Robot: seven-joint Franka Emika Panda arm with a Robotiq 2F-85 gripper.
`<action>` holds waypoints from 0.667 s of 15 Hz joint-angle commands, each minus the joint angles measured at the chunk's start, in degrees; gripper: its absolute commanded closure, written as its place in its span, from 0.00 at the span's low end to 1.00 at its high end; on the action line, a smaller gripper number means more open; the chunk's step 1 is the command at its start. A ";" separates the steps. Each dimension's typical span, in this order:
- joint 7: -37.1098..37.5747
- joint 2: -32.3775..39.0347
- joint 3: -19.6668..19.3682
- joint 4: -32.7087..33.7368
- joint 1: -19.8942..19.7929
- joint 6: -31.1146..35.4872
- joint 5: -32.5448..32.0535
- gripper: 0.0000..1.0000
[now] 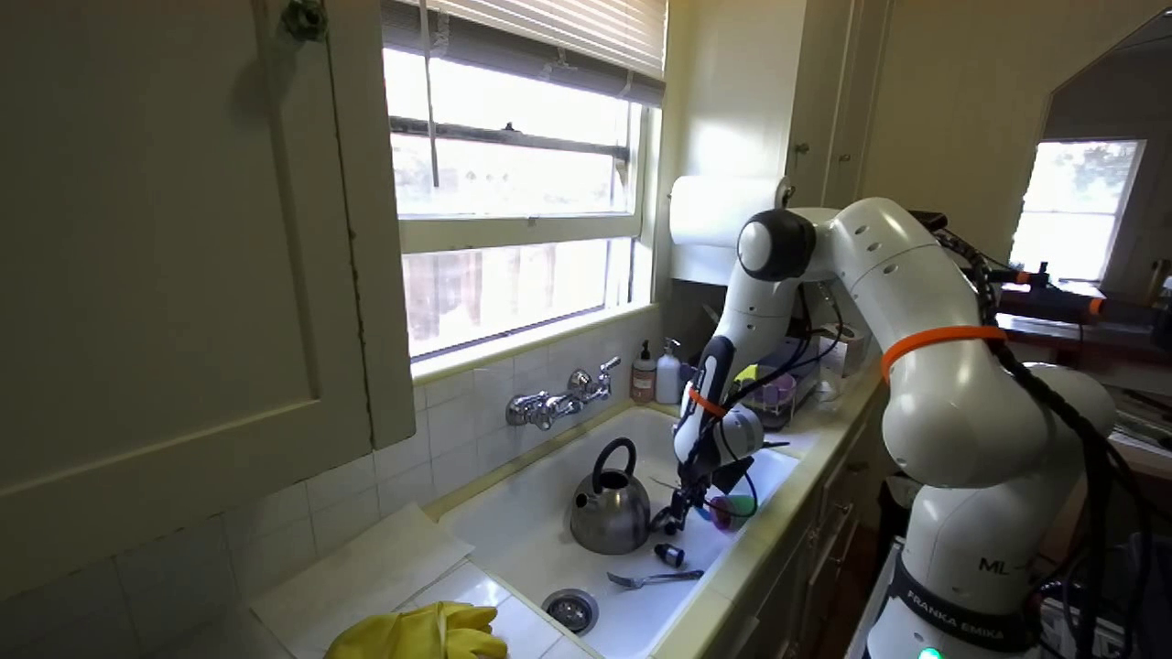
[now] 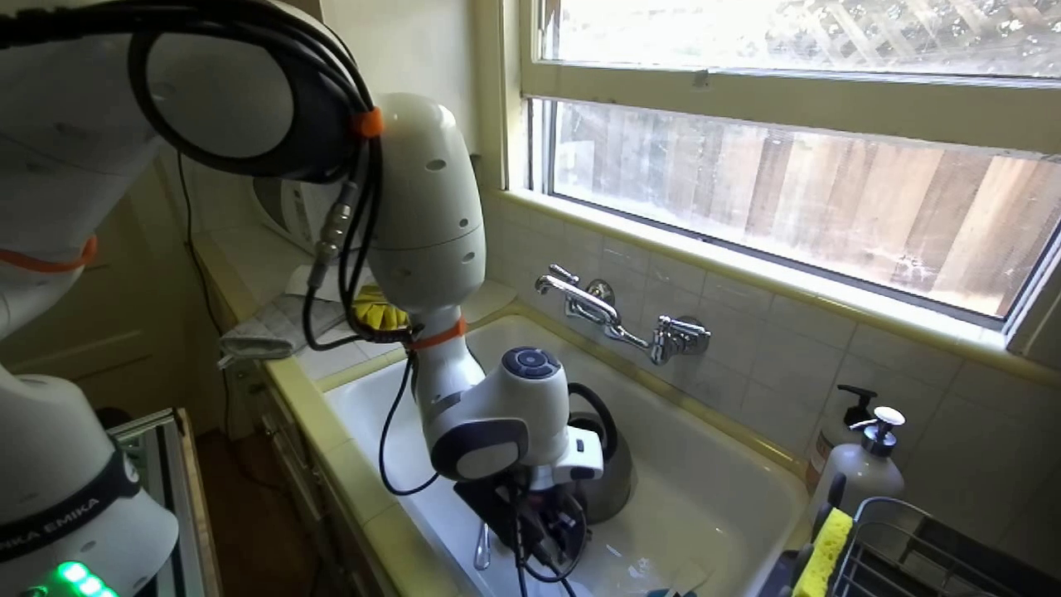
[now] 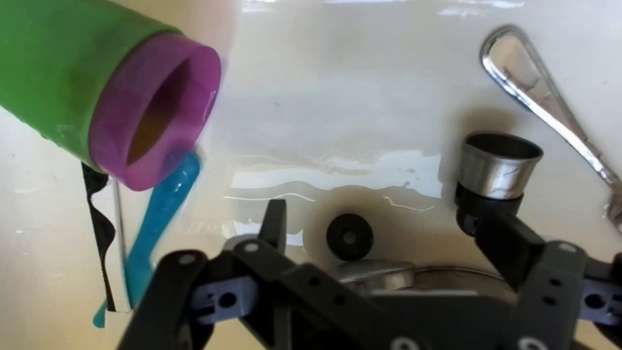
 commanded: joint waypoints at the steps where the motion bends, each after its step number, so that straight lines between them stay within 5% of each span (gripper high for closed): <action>1: -3.06 3.67 0.55 2.79 -1.87 1.26 -2.69 0.00; 8: -5.35 9.54 1.69 7.05 -3.89 8.95 -6.81 0.00; 10: -5.21 10.82 2.59 7.98 -4.87 9.40 -8.13 0.28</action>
